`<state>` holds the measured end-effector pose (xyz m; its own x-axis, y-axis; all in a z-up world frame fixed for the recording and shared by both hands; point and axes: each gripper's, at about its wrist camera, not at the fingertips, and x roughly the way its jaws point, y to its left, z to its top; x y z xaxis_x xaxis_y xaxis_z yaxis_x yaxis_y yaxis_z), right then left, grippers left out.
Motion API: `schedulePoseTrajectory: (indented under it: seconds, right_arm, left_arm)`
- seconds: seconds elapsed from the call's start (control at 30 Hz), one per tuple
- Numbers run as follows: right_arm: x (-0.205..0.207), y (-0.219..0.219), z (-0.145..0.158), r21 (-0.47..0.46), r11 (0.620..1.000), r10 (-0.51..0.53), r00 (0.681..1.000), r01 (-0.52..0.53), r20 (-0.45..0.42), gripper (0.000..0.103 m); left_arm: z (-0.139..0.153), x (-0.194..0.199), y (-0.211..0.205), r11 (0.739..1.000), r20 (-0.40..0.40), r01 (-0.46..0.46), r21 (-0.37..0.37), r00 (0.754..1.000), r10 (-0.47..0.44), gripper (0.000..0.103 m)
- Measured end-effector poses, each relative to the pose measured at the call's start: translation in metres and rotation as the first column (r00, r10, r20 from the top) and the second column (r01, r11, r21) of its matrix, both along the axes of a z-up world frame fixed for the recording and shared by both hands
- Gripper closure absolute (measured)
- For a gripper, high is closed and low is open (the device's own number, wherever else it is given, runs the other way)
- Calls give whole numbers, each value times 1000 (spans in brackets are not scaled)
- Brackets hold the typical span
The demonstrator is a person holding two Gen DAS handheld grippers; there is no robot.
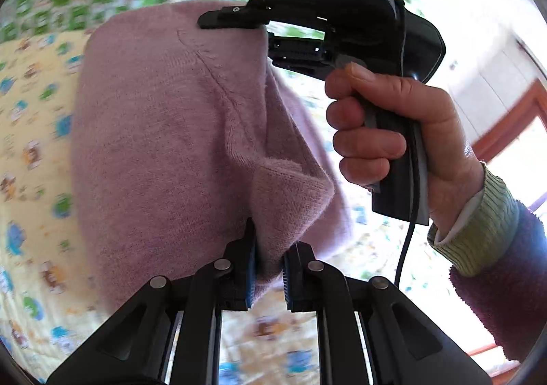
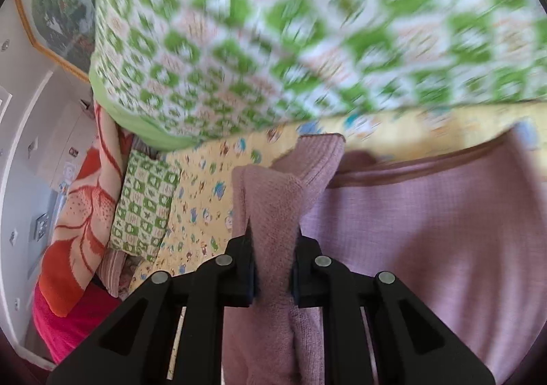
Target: Fold small clothes
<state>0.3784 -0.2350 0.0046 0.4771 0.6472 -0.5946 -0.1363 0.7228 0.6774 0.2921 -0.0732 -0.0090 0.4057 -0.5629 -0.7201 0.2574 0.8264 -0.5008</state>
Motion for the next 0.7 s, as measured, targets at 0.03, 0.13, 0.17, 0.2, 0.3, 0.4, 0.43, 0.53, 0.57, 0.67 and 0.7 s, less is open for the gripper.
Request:
schedulePoseTrajectory:
  seconds: [0.03,0.13,0.17,0.2,0.3,0.4,0.43,0.53,0.57,0.67,0.7]
  right_arm:
    - [-8,-16,7,-18,1000,-22,1000,23,14,87]
    - [-25,-55,13,-78,993,-85,996,88,35,87]
    - [-32,-68,10,-92,990,-108,994,111,31,87]
    - [-39,-84,3,-108,984,-142,990,143,16,87]
    - [-55,-118,-24,-140,967,-219,975,211,-47,87]
    - [-60,-135,-43,-145,960,-253,964,239,-84,87]
    - [-60,-136,-44,-138,961,-253,964,241,-82,87]
    - [-53,-133,-33,-120,965,-241,970,235,-43,87]
    - [-50,-131,-28,-115,967,-230,973,226,-23,87]
    - [-42,-123,-18,-136,970,-202,979,202,17,87]
    - [-39,-119,-17,-157,967,-200,980,200,16,87]
  left_arm:
    - [0,1,-11,1000,3,28,-2,1000,-28,92]
    - [-7,3,-42,994,-2,105,9,994,-105,92]
    - [-10,3,-50,992,-7,127,13,992,-127,92]
    - [-16,3,-62,987,-15,156,28,988,-155,92]
    - [-31,4,-80,978,-39,197,72,980,-194,92]
    - [-36,11,-81,980,-60,188,69,981,-185,92]
    - [-33,12,-83,981,-58,184,62,982,-181,92]
    - [-28,15,-83,984,-41,171,56,985,-169,92]
    - [-26,18,-82,984,-36,167,55,986,-165,92]
    - [-29,26,-83,985,-52,165,46,985,-162,92]
    - [-32,28,-87,985,-59,166,44,985,-163,92]
